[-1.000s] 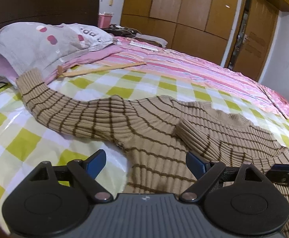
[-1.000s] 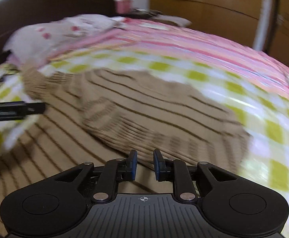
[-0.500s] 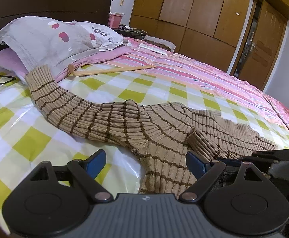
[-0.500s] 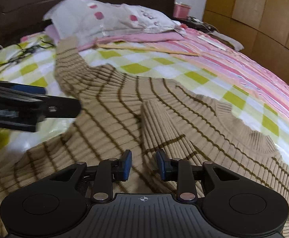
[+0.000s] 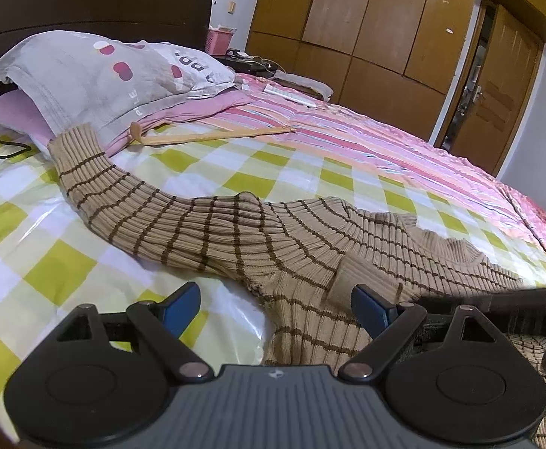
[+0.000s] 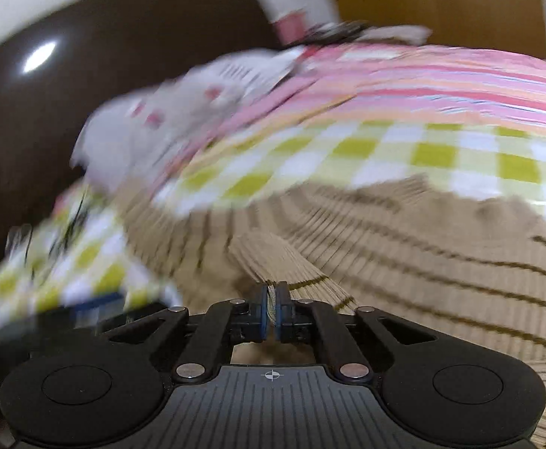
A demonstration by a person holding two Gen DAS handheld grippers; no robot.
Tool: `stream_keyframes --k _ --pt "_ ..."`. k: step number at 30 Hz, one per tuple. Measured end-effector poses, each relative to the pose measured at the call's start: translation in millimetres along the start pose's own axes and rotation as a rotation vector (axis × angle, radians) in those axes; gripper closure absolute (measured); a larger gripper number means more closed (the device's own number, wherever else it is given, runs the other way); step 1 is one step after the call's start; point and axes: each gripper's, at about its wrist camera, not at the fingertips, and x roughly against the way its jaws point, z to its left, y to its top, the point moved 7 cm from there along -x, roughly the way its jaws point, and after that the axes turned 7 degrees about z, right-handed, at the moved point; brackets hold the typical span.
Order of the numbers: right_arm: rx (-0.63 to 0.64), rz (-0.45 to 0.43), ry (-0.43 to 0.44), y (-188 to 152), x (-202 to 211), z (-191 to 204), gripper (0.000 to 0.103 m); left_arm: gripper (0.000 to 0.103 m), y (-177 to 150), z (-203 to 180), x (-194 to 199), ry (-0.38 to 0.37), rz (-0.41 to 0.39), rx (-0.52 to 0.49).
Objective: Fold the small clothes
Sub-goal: 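Move the right gripper to the other sleeve near the pillow, then grasp the other sleeve with the right gripper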
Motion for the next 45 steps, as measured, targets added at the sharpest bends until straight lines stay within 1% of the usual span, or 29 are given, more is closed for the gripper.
stream_keyframes --k 1,3,5,7,8,10,11,13,15,18,20,21,22,23,29,33,35,37,41,44,45 --pt "0.055 0.033 -0.005 -7.8 -4.7 6.5 0.091 0.01 -0.6 -0.3 0.1 0.001 0.001 -0.003" --pt "0.115 0.069 -0.022 -19.2 -8.9 12.7 0.09 0.01 -1.8 -2.1 -1.3 0.001 0.007 -0.011" --pt "0.096 0.064 -0.017 -22.5 -4.7 10.1 0.09 0.01 -2.5 -4.1 -2.5 -0.001 0.012 -0.019" --pt "0.058 0.037 -0.01 -18.4 3.8 3.7 0.09 0.01 -3.1 -5.9 -3.4 -0.002 0.014 -0.025" --pt "0.048 0.016 -0.021 -13.7 8.4 -1.1 0.09 0.01 -3.5 -6.3 -3.8 -0.001 0.015 -0.028" --pt "0.052 0.001 -0.057 -4.1 8.1 -9.2 0.087 0.01 -4.7 -8.0 -5.0 0.003 0.019 -0.038" --pt "0.065 0.004 -0.074 -0.4 4.2 -11.4 0.086 0.01 -5.4 -8.7 -5.7 0.006 0.02 -0.042" --pt "0.103 0.021 -0.112 4.0 -9.3 -15.9 0.075 0.01 -6.2 -9.1 -6.8 0.01 0.023 -0.047" --pt "0.113 0.043 -0.122 3.9 -22.5 -19.4 0.075 0.01 -6.4 -8.6 -8.0 0.009 0.026 -0.045" --pt "0.127 0.071 -0.106 1.1 -37.8 -17.7 0.075 0.01 -7.4 -8.5 -9.7 0.008 0.034 -0.045" --pt "0.155 0.08 -0.123 0.6 -42.5 -14.9 0.075 0.01 -7.9 -9.5 -9.9 0.006 0.036 -0.048" --pt "0.157 0.085 -0.131 1.4 -43.1 -14.0 0.081 0.01 -8.0 -9.9 -9.7 0.007 0.035 -0.051" --pt "0.151 0.087 -0.13 3.0 -42.7 -14.3 0.094 0.01 -7.7 -10.1 -9.7 0.007 0.034 -0.053" --pt "0.144 0.087 -0.131 5.0 -41.0 -15.5 0.099 0.01 -7.8 -10.6 -9.4 0.006 0.033 -0.054" --pt "0.103 0.02 -0.155 26.6 -26.5 -25.3 0.1 0.01 -8.3 -12.1 -10.7 0.004 0.036 -0.061" --pt "0.116 0.011 -0.157 34.0 -33.4 -23.3 0.1 0.01 -8.9 -13.4 -11.5 0.006 0.036 -0.069" --pt "0.122 0.009 -0.172 36.3 -41.2 -22.5 0.099 0.01 -9.5 -13.7 -12.4 0.008 0.039 -0.073" --pt "0.115 0.007 -0.178 38.4 -47.7 -23.3 0.102 0.01 -10.0 -13.4 -13.0 0.011 0.04 -0.074" --pt "0.112 0.005 -0.202 37.6 -54.5 -23.8 0.102 0.01 -10.9 -14.7 -14.2 0.012 0.044 -0.08" --pt "0.1 -0.01 -0.224 35.6 -46.9 -25.7 0.101 0.01 -11.4 -15.9 -13.5 0.014 0.038 -0.091" --pt "0.095 -0.022 -0.228 34.7 -40.7 -25.6 0.099 0.01 -11.3 -16.2 -13.7 0.014 0.037 -0.093"
